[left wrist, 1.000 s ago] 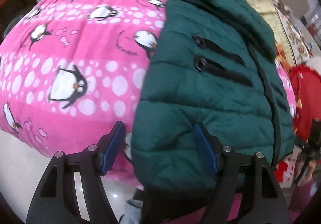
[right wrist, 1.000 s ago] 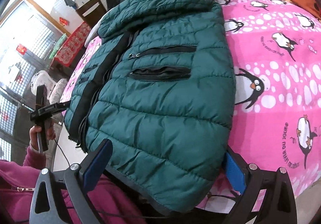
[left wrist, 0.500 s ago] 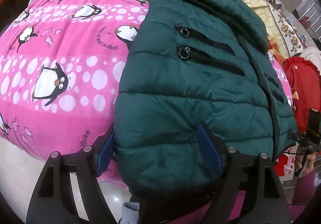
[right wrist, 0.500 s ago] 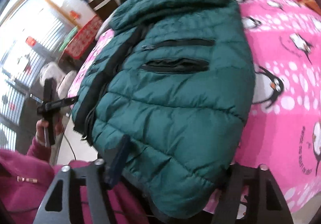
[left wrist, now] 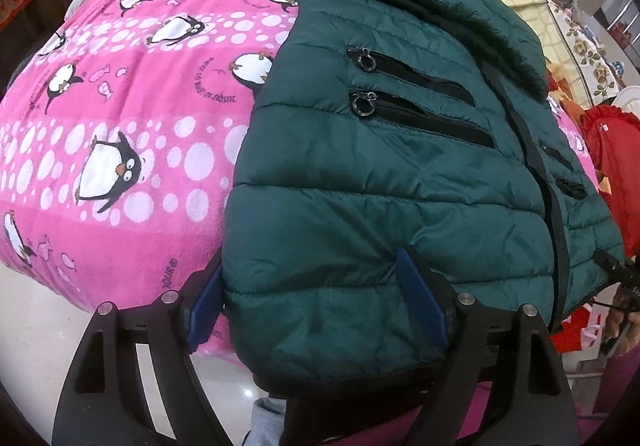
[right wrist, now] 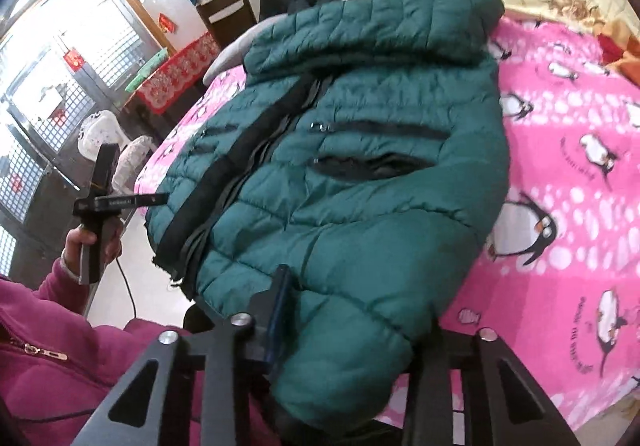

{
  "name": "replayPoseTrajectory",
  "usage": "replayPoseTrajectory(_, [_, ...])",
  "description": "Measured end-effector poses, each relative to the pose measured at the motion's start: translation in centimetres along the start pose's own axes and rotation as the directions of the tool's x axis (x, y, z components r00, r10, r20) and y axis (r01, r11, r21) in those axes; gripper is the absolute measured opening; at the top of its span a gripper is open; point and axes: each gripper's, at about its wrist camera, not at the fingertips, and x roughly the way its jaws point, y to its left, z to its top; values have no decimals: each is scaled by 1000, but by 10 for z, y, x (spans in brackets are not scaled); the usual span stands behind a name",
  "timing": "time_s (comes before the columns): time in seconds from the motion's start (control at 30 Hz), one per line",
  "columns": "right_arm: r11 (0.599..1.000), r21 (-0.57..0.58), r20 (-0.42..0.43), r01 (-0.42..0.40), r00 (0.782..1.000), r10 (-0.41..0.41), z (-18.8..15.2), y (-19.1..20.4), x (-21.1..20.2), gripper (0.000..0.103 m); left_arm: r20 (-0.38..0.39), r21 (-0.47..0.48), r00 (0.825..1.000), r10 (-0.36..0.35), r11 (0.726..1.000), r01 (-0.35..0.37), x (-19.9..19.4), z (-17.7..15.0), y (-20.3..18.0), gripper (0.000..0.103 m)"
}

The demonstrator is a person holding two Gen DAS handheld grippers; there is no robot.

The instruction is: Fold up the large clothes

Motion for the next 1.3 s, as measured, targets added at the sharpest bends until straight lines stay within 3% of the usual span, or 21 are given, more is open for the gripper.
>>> replayPoseTrajectory(0.13, [1000,-12,-36,11,999,-12,-1,-2,9,33,10,0,1000,5,1000,-5,0,-1,-1,82])
replayPoseTrajectory(0.27, [991,124,-49,-40,998,46,-5,-21,21,36,13,5,1000,11,1000,-11,1,-3,-2,82])
replayPoseTrajectory(0.37, [988,148,-22,-48,998,52,-7,-23,21,36,3,33,1000,9,999,-9,1,-5,-3,81])
replayPoseTrajectory(0.43, [990,130,0,-48,999,49,-5,-17,16,30,-12,68,1000,6,998,-6,0,-3,-6,73])
replayPoseTrajectory(0.5, [995,93,30,-39,999,37,2,-9,7,26,-8,100,1000,11,995,-10,-5,-2,-10,56])
replayPoseTrajectory(0.63, [997,56,94,-46,995,40,16,1,-10,22,21,143,999,41,989,-44,-16,-1,-13,34])
replayPoseTrajectory(0.73, [998,42,150,-43,988,36,28,7,-24,20,40,91,998,-39,995,36,-34,10,-2,23])
replayPoseTrajectory(0.83, [999,24,185,-30,982,25,43,13,-33,19,108,39,985,-132,991,129,-63,32,7,21])
replayPoseTrajectory(1.1, [1000,5,315,14,949,-15,105,26,-58,18,254,108,961,-108,991,83,-97,82,-11,19])
replayPoseTrajectory(1.3, [998,22,345,67,936,-70,152,24,-57,17,340,58,931,-130,991,117,-111,135,-7,19])
